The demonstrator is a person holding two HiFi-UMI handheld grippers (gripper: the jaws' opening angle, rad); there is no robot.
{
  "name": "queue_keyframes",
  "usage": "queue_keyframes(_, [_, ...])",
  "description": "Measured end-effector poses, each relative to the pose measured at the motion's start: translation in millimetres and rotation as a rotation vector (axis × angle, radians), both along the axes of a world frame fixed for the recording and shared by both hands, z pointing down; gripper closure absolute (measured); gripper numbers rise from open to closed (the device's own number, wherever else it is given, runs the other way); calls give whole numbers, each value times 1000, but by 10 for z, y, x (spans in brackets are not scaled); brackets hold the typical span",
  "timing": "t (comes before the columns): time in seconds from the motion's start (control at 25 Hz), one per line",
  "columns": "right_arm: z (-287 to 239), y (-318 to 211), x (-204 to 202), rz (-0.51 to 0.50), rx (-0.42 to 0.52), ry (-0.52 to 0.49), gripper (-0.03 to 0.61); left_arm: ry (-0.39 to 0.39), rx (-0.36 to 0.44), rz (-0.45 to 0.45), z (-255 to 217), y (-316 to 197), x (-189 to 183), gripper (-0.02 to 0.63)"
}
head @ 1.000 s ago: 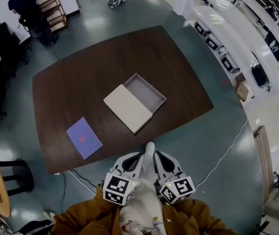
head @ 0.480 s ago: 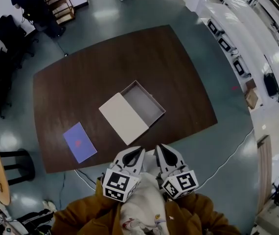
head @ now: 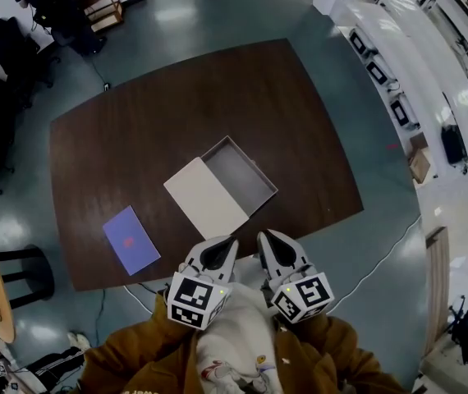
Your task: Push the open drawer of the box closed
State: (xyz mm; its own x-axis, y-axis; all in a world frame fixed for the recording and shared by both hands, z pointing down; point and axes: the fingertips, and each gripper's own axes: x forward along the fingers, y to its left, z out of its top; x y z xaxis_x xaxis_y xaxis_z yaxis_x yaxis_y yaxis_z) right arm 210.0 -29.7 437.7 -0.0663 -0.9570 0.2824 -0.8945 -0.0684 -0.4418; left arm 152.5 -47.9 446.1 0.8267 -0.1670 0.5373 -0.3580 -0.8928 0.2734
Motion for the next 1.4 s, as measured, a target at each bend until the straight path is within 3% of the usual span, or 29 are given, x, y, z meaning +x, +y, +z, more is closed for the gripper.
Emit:
queue_keyframes(0.28, [55, -324, 41, -87, -29, 39, 575, -1, 14, 15, 63, -214, 24, 609])
queue_keyframes(0.48, [167, -605, 107, -201, -55, 52, 575, -34, -2, -24, 214, -399, 28, 609])
queue_keyframes(0.68, [286, -884, 243, -343, -102, 141, 570, -53, -4, -40, 312, -495, 26, 607])
queue_keyframes(0.84, [373, -1078, 279, -452, -149, 173, 512, -70, -50, -27, 405, -506, 57, 607])
queue_keyframes(1.12, [709, -1290, 360, -578, -243, 241, 500, -109, -53, -3, 512, -578, 221, 607])
queue_keyframes(1.28, [908, -1385, 450, -624, -288, 301, 497, -124, -120, 14, 661, -587, 323, 606])
queue_keyframes(1.4, [978, -1435, 532, -659, -303, 335, 494, -148, -147, 41, 723, -547, 393, 540])
